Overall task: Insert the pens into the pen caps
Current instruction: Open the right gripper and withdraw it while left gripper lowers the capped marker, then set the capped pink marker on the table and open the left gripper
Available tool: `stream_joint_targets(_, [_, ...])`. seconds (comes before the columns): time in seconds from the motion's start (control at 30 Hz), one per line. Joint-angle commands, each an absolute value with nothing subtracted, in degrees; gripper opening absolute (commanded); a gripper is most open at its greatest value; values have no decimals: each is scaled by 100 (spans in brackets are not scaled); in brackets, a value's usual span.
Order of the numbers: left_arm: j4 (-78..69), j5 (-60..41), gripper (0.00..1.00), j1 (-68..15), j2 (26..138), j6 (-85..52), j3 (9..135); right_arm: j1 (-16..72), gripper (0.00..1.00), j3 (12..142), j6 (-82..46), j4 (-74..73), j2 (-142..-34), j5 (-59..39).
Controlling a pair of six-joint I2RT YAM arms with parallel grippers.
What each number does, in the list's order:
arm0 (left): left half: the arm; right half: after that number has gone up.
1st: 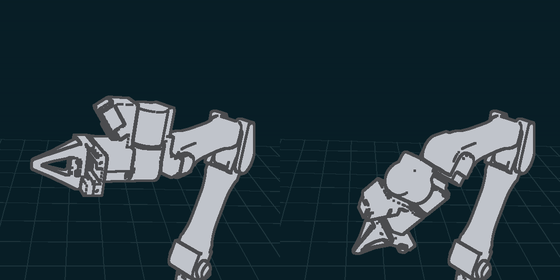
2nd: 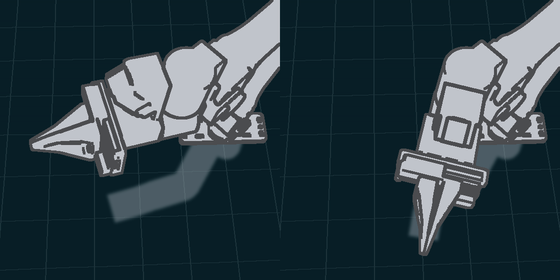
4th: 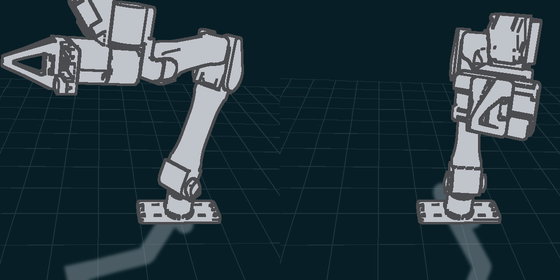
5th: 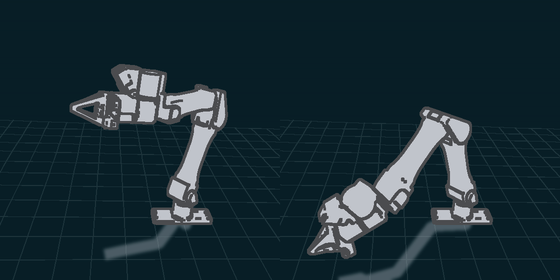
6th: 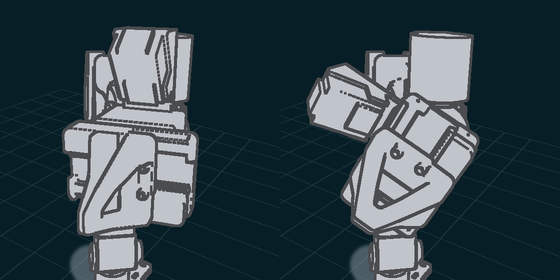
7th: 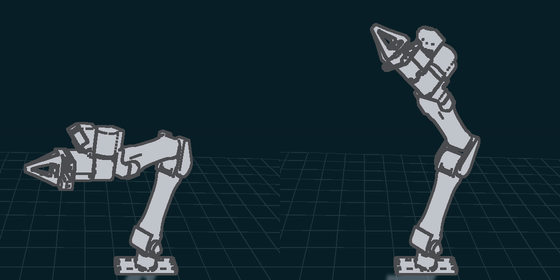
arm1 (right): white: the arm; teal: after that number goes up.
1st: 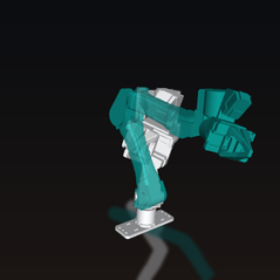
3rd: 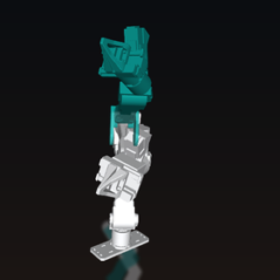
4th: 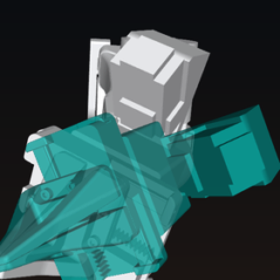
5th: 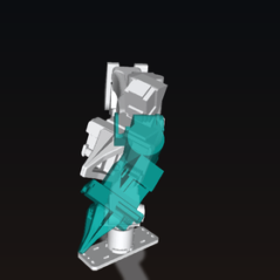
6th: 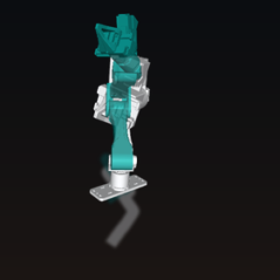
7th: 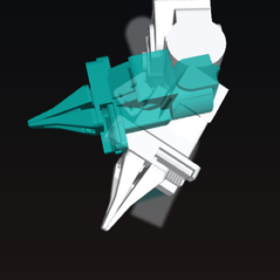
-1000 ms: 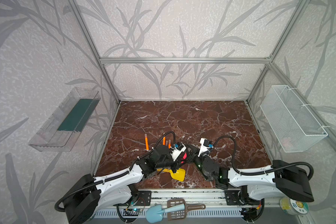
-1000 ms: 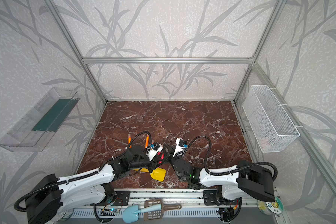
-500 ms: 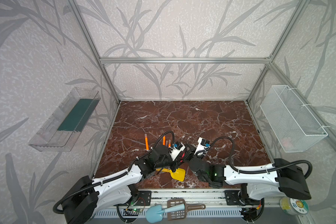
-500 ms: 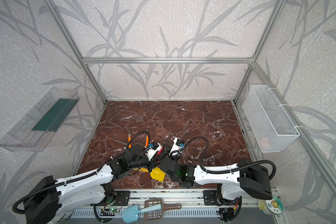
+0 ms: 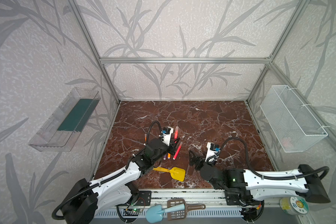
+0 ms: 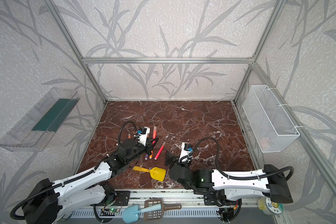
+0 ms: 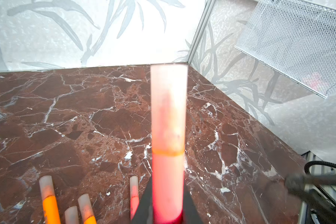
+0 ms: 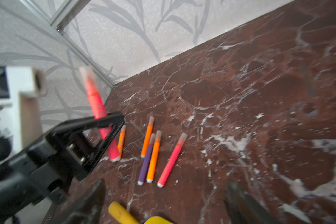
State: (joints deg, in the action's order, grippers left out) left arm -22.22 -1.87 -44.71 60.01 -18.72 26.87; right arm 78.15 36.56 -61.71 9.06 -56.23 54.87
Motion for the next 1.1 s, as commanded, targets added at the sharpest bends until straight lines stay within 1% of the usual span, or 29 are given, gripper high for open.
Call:
stream_joint_targets(0.0, [-1663,753,0,-5066,6256,-2258,2810,7194,99,3692,-5859,2648,-4812,5671])
stream_joint_targets(0.1, [-1335,1034,0,-5448,6575,-2581,2880,6434,99,3715,-5119,2995,-4066,5431])
stream_joint_targets(0.17, [-1221,1074,0,-5536,6866,-2858,2932,5964,99,3767,-4625,3094,-3674,5266])
stream_joint_targets(0.27, [-934,1096,0,-5597,7432,-3117,3183,5429,99,3788,-3882,2955,-3329,5333])
stream_joint_targets(0.33, [-761,1054,0,-5644,7813,-3172,3398,5318,99,3794,-4028,3127,-3229,5404])
stream_joint_targets(0.37, [-704,1035,0,-5662,8045,-3189,3520,5317,99,3608,-3814,2735,-3156,5271])
stream_joint_targets(0.43, [-472,1003,0,-5669,8429,-3220,3781,5317,99,3164,-2812,1568,-3050,4947])
stream_joint_targets(0.5, [-191,959,0,-5669,8777,-3230,4049,5304,99,3027,-2577,1168,-3159,4934])
stream_joint_targets(0.63, [-2,945,0,-5669,9365,-3322,4394,5020,99,3647,-1869,1196,-3959,4983])
stream_joint_targets(0.7, [44,888,0,-5669,9579,-3390,4515,4828,99,3719,-1538,932,-4290,5039])
stream_joint_targets(0.77, [19,827,0,-5669,9771,-3432,4618,4566,99,3339,-439,-325,-4504,5083])
stream_joint_targets(0.83, [135,870,0,-5668,9908,-3475,4763,4131,99,2828,247,-1429,-4660,4928])
stream_joint_targets(0.87, [168,863,0,-5669,9994,-3485,4841,3797,99,2619,325,-1788,-4766,4774])
stream_joint_targets(0.93, [472,951,2,-5669,10152,-3520,5054,3192,99,2433,-253,-1696,-4955,4626])
stream_joint_targets(0.97, [569,990,6,-5673,10192,-3540,5140,2979,99,2402,-483,-1485,-5040,4359])
stream_joint_targets(1.0, [611,988,12,-5669,10202,-3540,5203,2866,99,2358,-403,-1427,-5160,4198])
stream_joint_targets(1.07, [770,999,23,-5669,10226,-3494,5382,2802,99,2142,-180,-2067,-5580,4483])
